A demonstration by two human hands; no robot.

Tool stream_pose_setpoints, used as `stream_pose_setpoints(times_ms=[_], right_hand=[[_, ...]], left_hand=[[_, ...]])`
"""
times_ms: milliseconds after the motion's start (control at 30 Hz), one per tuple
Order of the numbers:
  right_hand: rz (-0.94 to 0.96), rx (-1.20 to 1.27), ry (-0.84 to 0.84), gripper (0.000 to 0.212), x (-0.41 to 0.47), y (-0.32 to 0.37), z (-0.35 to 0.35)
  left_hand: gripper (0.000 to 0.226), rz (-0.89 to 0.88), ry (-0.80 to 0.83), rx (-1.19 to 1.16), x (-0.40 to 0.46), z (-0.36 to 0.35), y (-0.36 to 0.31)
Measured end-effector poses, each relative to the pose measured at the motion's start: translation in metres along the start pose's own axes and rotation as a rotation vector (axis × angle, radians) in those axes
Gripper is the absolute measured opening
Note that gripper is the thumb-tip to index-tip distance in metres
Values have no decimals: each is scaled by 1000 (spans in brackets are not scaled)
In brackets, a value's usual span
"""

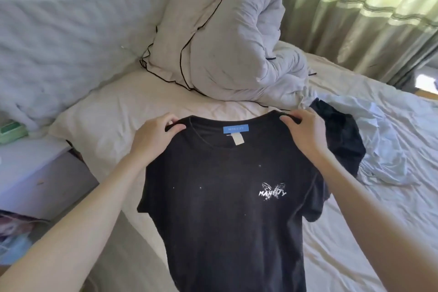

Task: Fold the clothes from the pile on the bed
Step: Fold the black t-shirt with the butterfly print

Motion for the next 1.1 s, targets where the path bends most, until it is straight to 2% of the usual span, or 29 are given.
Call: stream_pose_setpoints(times_ms=[233, 467, 600, 733, 800, 867, 967, 1033, 1100], right_hand=[[-51, -63, 150, 28, 60, -83, -148], [-178, -105, 187, 27, 69, -150, -227], [-140, -169, 245, 39, 34, -148, -270], [-27, -188, 510, 48, -44, -123, -343], [7, -181, 615, 50, -86, -109, -376], [41, -157, 655, 51, -120, -90, -402], [88, -145, 738, 56, -158, -63, -432], [78, -156, 826, 61, -180, -51, -447], [44, -195, 916, 64, -199, -48, -454]], left_hand=[[27, 76, 21, 61, 106, -114, 46], [25, 121, 87, 56, 154, -191, 87], [43, 158, 163, -50, 159, -215, 130], [53, 380, 216, -17, 133, -237, 224], [46, 535, 243, -122, 117, -248, 268], [28, 685, 218, -300, 106, -254, 299], [24, 923, 130, -705, 91, -259, 322], [22, 1009, 235, -892, 81, -271, 323], [29, 1059, 448, -874, 63, -286, 317]])
Point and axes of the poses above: each hand's wrist, its own x-axis towards the middle knuckle, its own z-axis out of the back of the hand, y = z × x, the point moved 8 cm from there along x, towards the middle knuckle, and after that the axes turned 11 degrees about z, right-handed, at the moved point
